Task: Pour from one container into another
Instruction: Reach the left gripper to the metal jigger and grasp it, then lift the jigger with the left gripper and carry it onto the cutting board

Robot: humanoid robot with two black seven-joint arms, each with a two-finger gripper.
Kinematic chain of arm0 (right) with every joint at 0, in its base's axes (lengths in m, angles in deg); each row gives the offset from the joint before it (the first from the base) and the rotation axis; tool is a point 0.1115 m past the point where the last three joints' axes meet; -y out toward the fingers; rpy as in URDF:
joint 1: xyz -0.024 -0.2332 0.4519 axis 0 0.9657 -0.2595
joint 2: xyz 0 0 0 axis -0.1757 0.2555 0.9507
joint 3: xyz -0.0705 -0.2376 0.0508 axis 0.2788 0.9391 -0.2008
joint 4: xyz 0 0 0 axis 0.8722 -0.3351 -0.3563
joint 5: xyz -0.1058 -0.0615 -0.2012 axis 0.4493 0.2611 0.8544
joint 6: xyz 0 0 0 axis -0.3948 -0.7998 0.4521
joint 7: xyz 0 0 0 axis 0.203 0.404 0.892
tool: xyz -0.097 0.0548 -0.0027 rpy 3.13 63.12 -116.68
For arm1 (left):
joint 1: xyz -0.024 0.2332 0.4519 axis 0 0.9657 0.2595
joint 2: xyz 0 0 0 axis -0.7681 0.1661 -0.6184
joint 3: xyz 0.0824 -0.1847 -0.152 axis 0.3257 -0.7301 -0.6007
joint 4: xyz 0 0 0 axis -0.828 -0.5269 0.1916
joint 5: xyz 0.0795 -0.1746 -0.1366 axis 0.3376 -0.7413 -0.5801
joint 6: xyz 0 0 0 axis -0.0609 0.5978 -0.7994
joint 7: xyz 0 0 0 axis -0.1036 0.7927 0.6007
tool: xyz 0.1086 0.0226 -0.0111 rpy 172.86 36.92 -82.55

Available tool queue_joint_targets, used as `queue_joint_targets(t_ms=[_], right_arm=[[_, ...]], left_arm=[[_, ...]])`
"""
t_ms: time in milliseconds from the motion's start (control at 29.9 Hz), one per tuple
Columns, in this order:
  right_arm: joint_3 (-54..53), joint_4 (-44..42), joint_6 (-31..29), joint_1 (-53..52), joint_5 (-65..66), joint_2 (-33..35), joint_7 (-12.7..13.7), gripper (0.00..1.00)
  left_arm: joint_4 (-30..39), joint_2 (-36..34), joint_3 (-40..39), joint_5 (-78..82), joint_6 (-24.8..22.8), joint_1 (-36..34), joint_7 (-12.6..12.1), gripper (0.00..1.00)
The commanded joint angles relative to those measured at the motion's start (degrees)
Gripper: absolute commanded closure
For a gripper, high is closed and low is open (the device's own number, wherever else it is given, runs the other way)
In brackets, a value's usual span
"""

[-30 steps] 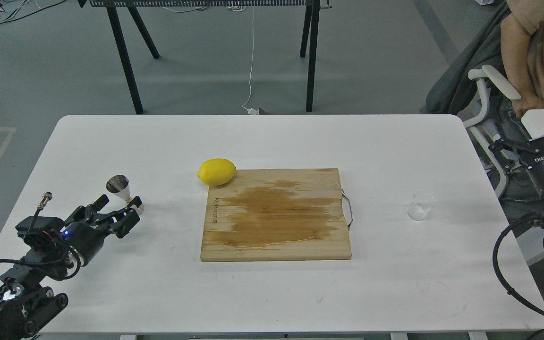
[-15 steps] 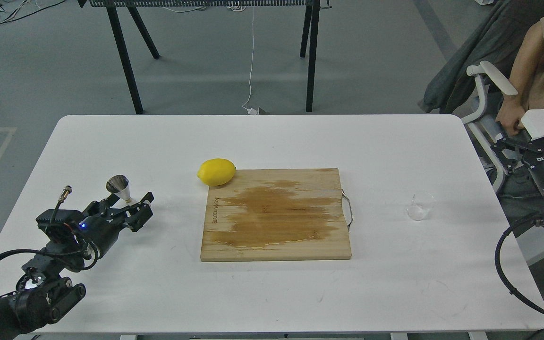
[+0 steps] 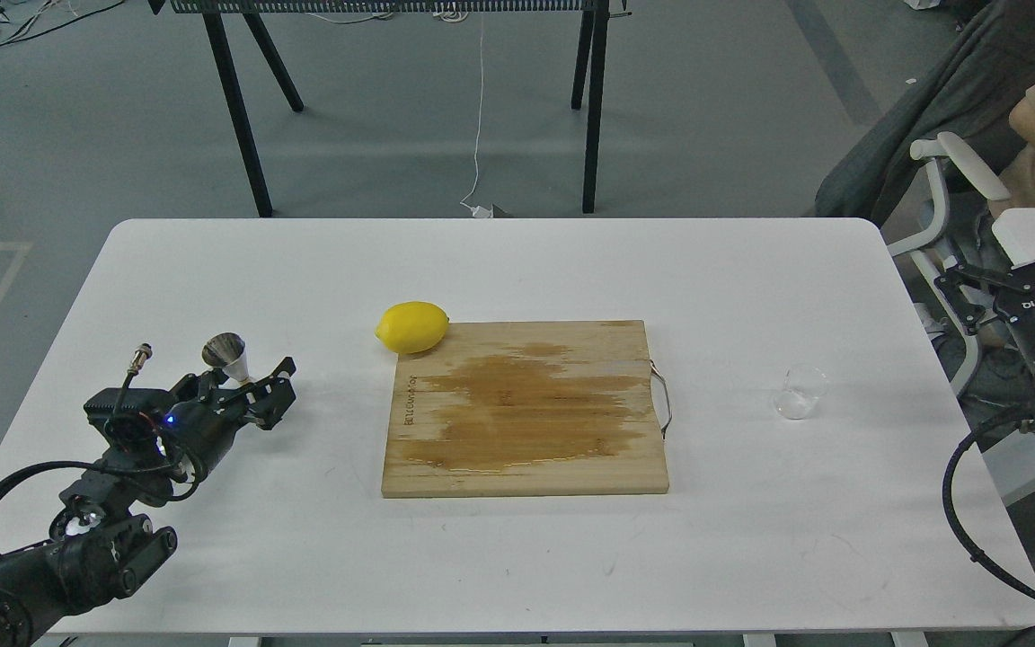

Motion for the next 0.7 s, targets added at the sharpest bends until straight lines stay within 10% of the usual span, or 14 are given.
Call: queue_joint_targets(t_ms=[0,201,669], right_arm=[[0.00,0.00,0.00,0.01,-0.06,0.00,0.00,0.01],[0.00,0.00,0.00,0.01,0.02,0.00,0.00,0.01],[0.00,0.00,0.00,0.10,0.02,0.00,-0.09,0.01]], left_arm=[[-2.36,0.63,0.18,-0.08,0.00,-0.28,-0.01,0.55],[-3.25,1.07,0.27,-0.08,0.00,-0.90,-0.01,0.80],[-2.28,0.37,0.18,-0.08,0.00,-2.82,-0.01,0.92]])
